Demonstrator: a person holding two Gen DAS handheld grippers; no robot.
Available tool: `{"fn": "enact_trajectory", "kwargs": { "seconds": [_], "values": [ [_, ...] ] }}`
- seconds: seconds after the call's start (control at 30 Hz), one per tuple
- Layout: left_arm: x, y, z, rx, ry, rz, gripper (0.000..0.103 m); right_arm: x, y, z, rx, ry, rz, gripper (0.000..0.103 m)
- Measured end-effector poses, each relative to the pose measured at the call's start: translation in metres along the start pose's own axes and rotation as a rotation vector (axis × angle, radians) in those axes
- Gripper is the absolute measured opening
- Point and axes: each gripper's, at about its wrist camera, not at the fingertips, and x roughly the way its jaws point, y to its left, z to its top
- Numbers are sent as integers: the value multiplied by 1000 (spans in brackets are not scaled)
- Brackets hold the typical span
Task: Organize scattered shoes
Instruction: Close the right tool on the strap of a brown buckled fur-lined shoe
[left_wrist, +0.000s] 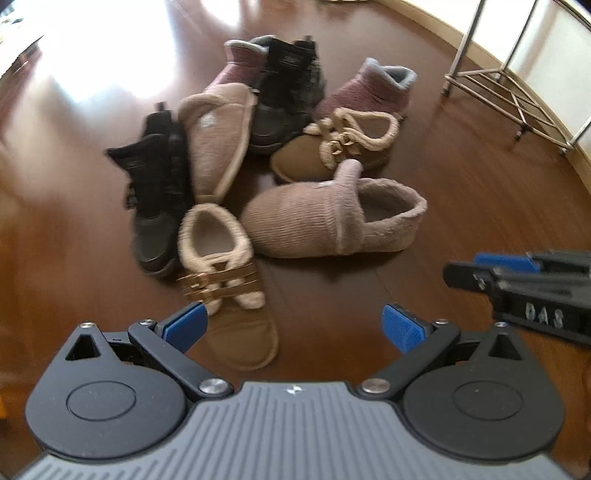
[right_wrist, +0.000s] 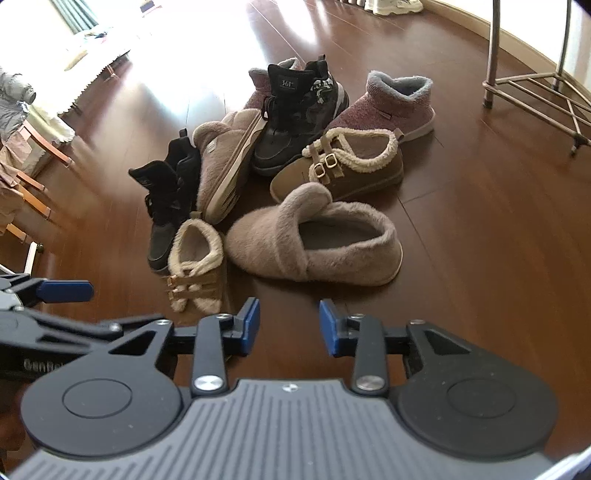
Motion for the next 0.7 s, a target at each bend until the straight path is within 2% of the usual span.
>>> {"fn": "enact_trajectory", "kwargs": {
  "seconds": [0.03, 0.1, 0.2, 0.3, 0.33, 0.43, 0.5, 0.57, 0.63, 0.7],
  "values": [
    [10, -2, 3, 2, 2, -11, 102, 5, -5, 3, -9, 0, 3, 14],
    [28, -5, 11, 9, 8, -39, 101, 20, -20, 13, -30, -4, 20, 7],
    [35, -7, 32, 27, -12, -73, 101, 39, -45, 39, -65, -25, 64, 4],
    [33, -12, 56, 61, -43, -54, 101, 44, -53, 63, -101, -54, 77, 4],
    [28, -13, 63, 61, -48, -52, 101, 44, -56, 82, -109, -58, 90, 4],
    [16, -17, 76, 58, -52, -43, 101, 39, -59, 103, -119, -43, 116, 7],
    [6, -23, 82, 72, -49, -12, 101, 33, -57, 117, -148, -6, 129, 7],
    [0, -28, 85, 76, -26, 1, 101, 29, -55, 121, -154, 3, 131, 9],
    [-1, -29, 86, 76, -9, -4, 101, 25, -53, 127, -175, 35, 136, 17],
    [7, -28, 83, 86, -3, 25, 101, 30, -53, 129, -193, 41, 132, 20]
  ]
}}
